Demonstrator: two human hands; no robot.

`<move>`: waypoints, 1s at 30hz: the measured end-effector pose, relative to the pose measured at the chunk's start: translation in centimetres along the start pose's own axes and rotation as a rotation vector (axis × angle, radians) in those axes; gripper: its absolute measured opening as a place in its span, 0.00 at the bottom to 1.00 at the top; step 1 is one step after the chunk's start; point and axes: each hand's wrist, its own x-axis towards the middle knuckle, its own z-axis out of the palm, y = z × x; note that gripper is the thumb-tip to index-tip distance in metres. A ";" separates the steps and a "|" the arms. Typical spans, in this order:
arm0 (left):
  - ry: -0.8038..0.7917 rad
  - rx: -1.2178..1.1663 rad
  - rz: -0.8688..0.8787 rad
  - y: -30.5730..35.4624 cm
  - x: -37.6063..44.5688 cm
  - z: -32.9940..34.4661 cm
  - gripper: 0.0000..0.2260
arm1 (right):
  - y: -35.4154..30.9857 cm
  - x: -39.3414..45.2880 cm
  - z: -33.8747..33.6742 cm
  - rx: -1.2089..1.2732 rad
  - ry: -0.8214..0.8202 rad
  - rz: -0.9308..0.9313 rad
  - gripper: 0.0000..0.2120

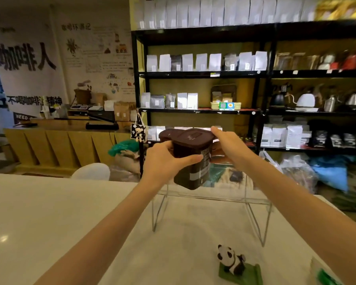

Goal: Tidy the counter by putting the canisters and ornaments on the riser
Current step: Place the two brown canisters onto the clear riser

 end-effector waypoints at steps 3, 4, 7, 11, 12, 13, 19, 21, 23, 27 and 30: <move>-0.010 0.001 -0.028 -1.2 1.1 2.1 0.25 | 1.3 1.8 -0.2 -0.006 0.052 0.037 0.20; -0.017 0.007 -0.029 -1.6 1.4 2.7 0.25 | 1.8 2.2 -0.2 0.006 0.061 0.048 0.20; -0.008 0.024 -0.038 -2.6 1.8 4.1 0.25 | 2.8 3.3 -0.1 0.048 0.065 0.103 0.21; 0.051 0.059 -0.046 -3.2 2.4 5.3 0.25 | 3.5 4.5 -0.1 0.058 0.048 0.091 0.19; 0.055 0.067 -0.048 -3.3 2.5 5.5 0.25 | 3.6 4.8 -0.1 0.063 0.051 0.083 0.19; 0.054 0.075 -0.051 -3.3 2.6 5.7 0.25 | 3.7 5.0 -0.1 0.070 0.056 0.076 0.18; 0.011 0.086 -0.034 -3.5 3.1 6.5 0.24 | 4.0 6.4 0.2 0.123 0.063 0.049 0.17; 0.024 0.102 -0.021 -3.3 3.3 6.9 0.24 | 4.1 6.8 0.3 0.145 0.059 0.045 0.18; 0.030 0.116 -0.018 -3.1 3.6 7.1 0.24 | 4.1 7.1 0.4 0.166 0.059 0.047 0.18; 0.040 0.130 -0.040 -3.1 4.2 7.6 0.23 | 3.9 7.7 0.6 0.209 0.054 0.053 0.16; 0.050 0.130 -0.057 -3.1 4.5 7.8 0.22 | 3.8 7.9 0.6 0.268 0.040 0.059 0.16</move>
